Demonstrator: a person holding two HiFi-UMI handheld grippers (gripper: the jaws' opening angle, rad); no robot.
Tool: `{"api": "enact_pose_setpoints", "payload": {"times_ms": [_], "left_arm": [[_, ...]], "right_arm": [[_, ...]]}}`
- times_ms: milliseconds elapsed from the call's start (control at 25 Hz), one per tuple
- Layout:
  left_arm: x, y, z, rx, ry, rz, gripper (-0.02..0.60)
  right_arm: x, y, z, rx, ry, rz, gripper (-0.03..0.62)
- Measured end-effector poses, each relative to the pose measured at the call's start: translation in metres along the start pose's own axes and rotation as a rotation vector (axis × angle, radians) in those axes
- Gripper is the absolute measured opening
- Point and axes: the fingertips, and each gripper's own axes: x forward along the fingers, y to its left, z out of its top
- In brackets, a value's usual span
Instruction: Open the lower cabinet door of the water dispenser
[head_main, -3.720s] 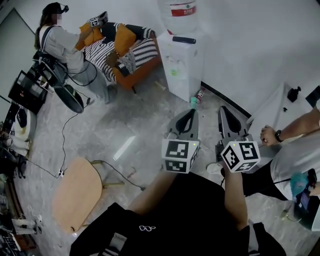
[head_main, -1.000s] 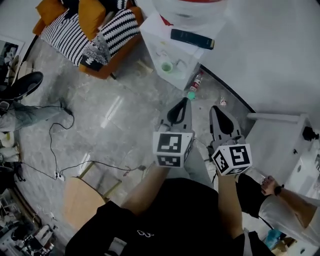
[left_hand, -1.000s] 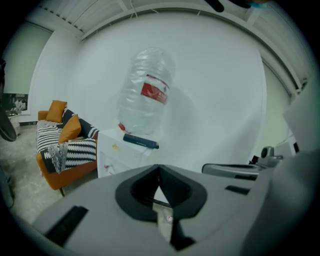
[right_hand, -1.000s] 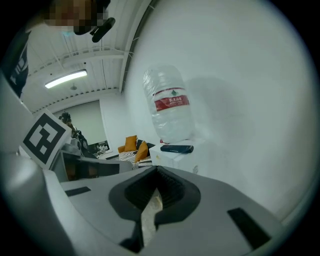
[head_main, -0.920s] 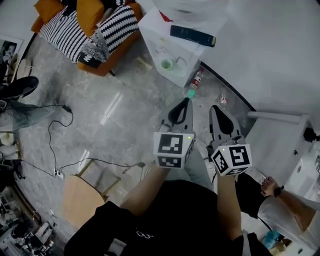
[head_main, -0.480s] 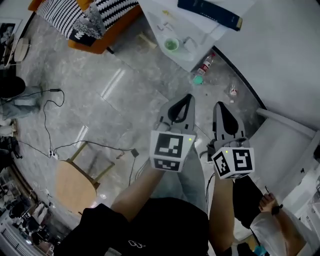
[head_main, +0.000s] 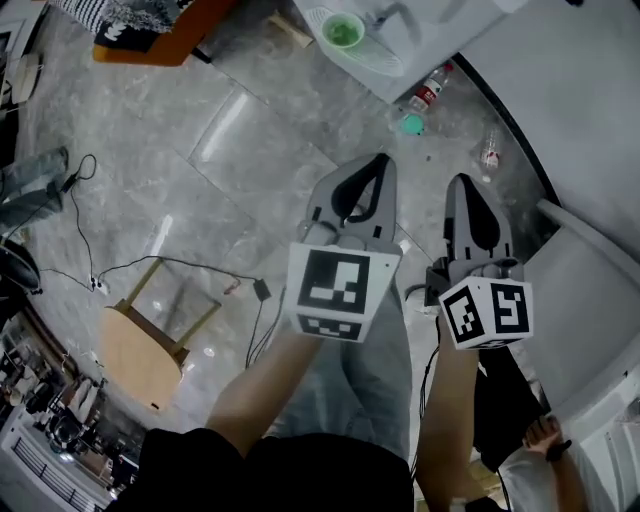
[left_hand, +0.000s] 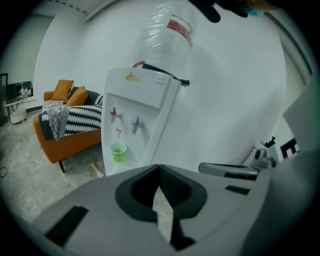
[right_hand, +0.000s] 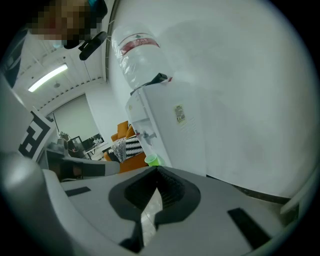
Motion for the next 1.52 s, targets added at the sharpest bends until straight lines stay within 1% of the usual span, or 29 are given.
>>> {"api": "enact_pose_setpoints", "payload": {"times_ms": [120, 280, 360, 520, 560, 640, 760, 840, 920, 960, 1040, 1120, 1200, 1320, 1440, 1520], "left_arm": [[0.015, 0.006, -0.028, -0.012, 0.023, -0.002, 0.012], [0.044, 0.018, -0.062, -0.011, 0.038, 0.011, 0.011], [0.058, 0.025, -0.083, -0.01, 0.053, 0.02, 0.011], [0.07, 0.034, -0.121, -0.037, 0.091, 0.035, 0.011], [0.071, 0.034, -0.127, -0.042, 0.096, 0.036, 0.011], [0.073, 0.034, -0.134, -0.042, 0.102, 0.033, 0.011], [0.076, 0.035, -0.14, -0.034, 0.113, 0.031, 0.011], [0.076, 0.037, -0.141, -0.028, 0.114, 0.036, 0.011], [0.078, 0.04, -0.14, -0.025, 0.112, 0.042, 0.011], [0.078, 0.042, -0.14, -0.022, 0.111, 0.047, 0.011], [0.077, 0.046, -0.141, -0.021, 0.111, 0.057, 0.012], [0.077, 0.05, -0.142, -0.031, 0.111, 0.061, 0.011], [0.076, 0.053, -0.145, -0.035, 0.119, 0.061, 0.011], [0.073, 0.058, -0.15, -0.027, 0.139, 0.062, 0.011], [0.073, 0.067, -0.148, -0.016, 0.14, 0.075, 0.012], [0.069, 0.077, -0.148, -0.019, 0.131, 0.105, 0.012]], "right_arm": [[0.013, 0.001, -0.027, 0.004, 0.022, 0.013, 0.011], [0.043, -0.002, -0.062, 0.003, 0.032, 0.053, 0.011], [0.056, -0.006, -0.085, 0.019, 0.042, 0.056, 0.011], [0.069, -0.007, -0.124, 0.035, 0.076, 0.058, 0.011], [0.072, -0.01, -0.129, 0.041, 0.072, 0.053, 0.011], [0.08, -0.022, -0.132, 0.06, 0.033, 0.046, 0.011], [0.095, -0.039, -0.129, 0.068, -0.031, 0.065, 0.012], [0.109, -0.047, -0.128, 0.038, -0.036, 0.084, 0.021], [0.125, -0.053, -0.125, -0.005, -0.027, 0.104, 0.092], [0.132, -0.054, -0.125, -0.025, -0.02, 0.114, 0.117], [0.147, -0.056, -0.125, -0.067, -0.001, 0.128, 0.12], [0.163, -0.059, -0.128, -0.116, 0.021, 0.14, 0.14], [0.179, -0.061, -0.14, -0.177, 0.053, 0.154, 0.158], [0.207, -0.068, -0.164, -0.282, 0.135, 0.179, 0.2], [0.231, -0.081, -0.168, -0.333, 0.179, 0.173, 0.212], [0.245, -0.087, -0.172, -0.376, 0.214, 0.16, 0.212]]}}
